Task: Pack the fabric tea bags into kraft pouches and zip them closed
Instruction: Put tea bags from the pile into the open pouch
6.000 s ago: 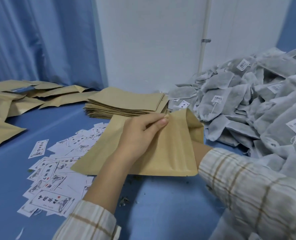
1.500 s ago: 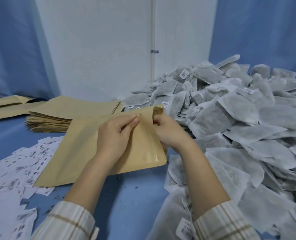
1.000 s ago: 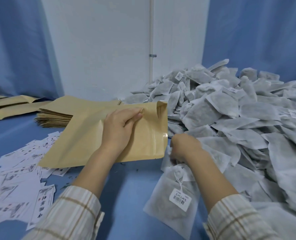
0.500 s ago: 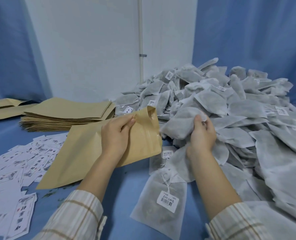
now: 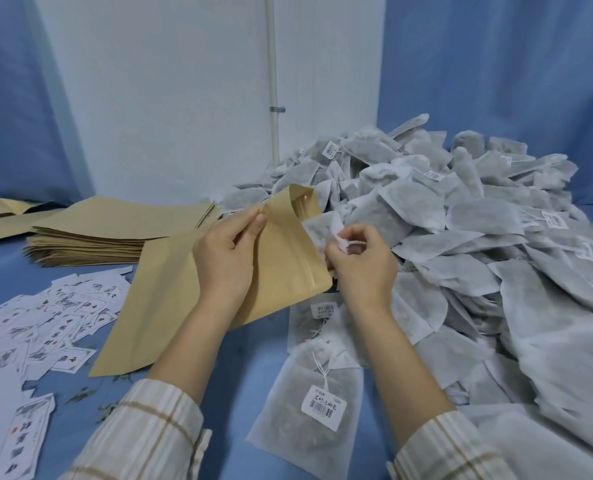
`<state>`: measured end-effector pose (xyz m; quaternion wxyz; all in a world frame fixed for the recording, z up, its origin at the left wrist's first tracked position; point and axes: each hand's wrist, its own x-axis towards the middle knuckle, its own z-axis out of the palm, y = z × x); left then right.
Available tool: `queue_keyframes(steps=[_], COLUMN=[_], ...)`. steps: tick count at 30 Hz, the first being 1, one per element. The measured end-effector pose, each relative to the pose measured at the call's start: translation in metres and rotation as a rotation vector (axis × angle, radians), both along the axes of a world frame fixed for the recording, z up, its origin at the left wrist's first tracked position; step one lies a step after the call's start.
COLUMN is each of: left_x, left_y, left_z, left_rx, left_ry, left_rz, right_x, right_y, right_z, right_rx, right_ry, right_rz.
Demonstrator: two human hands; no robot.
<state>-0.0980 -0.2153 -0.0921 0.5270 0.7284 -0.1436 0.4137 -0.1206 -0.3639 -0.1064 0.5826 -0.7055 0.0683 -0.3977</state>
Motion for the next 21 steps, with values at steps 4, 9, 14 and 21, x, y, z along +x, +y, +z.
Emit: queue_keyframes(steps=[4,9,14,21], left_x=[-0.005,-0.011,-0.012,-0.011], left_y=[-0.006,-0.011,0.001,0.032], left_z=[0.002,0.008,0.01,-0.014], left_rx=[0.177,0.359,0.443,0.491], left_ry=[-0.083,-0.21,-0.147,-0.089], left_rz=[-0.034,-0.024,0.009,0.13], right_x=[-0.003,-0.007,-0.001,0.001], right_y=[-0.002,-0.003,0.011,0.011], right_z=[0.013,0.021,0.018,0.021], right_rx=[-0.077,-0.285,-0.175,-0.864], right_ry=[0.183,0.494,0.544,0.444], right_rz=[0.449,0.778,0.91,0.536])
